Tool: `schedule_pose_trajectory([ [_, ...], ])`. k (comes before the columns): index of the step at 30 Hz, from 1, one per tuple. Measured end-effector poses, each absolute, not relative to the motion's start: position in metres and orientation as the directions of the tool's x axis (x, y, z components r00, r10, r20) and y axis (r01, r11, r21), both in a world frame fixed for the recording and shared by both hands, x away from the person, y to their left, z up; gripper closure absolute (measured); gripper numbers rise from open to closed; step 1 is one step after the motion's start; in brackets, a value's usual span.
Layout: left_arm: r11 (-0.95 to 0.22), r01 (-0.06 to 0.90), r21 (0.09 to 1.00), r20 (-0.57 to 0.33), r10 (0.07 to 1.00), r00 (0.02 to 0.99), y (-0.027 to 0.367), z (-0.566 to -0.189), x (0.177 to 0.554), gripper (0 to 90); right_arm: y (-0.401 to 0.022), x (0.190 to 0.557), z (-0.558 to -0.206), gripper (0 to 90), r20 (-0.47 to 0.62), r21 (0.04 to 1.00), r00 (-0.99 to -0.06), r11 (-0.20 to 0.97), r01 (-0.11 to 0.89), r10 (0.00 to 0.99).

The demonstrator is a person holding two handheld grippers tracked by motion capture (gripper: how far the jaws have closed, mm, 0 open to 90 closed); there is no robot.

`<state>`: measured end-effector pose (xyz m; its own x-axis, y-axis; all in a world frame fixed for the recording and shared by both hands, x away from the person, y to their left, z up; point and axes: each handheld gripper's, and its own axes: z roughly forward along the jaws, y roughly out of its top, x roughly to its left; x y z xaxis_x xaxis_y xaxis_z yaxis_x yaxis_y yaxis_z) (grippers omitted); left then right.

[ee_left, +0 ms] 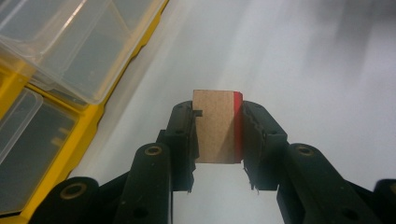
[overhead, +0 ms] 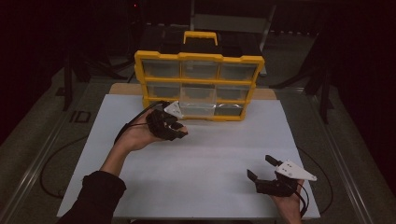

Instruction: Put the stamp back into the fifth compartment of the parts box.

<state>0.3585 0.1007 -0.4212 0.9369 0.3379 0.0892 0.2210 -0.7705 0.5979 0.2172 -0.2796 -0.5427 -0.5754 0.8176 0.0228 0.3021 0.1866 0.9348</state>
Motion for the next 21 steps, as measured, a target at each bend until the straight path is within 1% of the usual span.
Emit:
schedule_pose_trajectory([
  [17,-0.764,0.208,0.611,0.099,0.335,0.937,0.106,-0.401,0.363,67.0,-0.280,0.217,-0.543,8.3,0.023,0.935,-0.574,0.186,0.302,0.818],
  [21,-0.750,0.217,0.625,0.101,0.354,0.930,0.111,-0.391,0.367,67.0,-0.280,0.217,-0.543,8.3,0.024,0.935,-0.574,0.186,0.303,0.818],
])
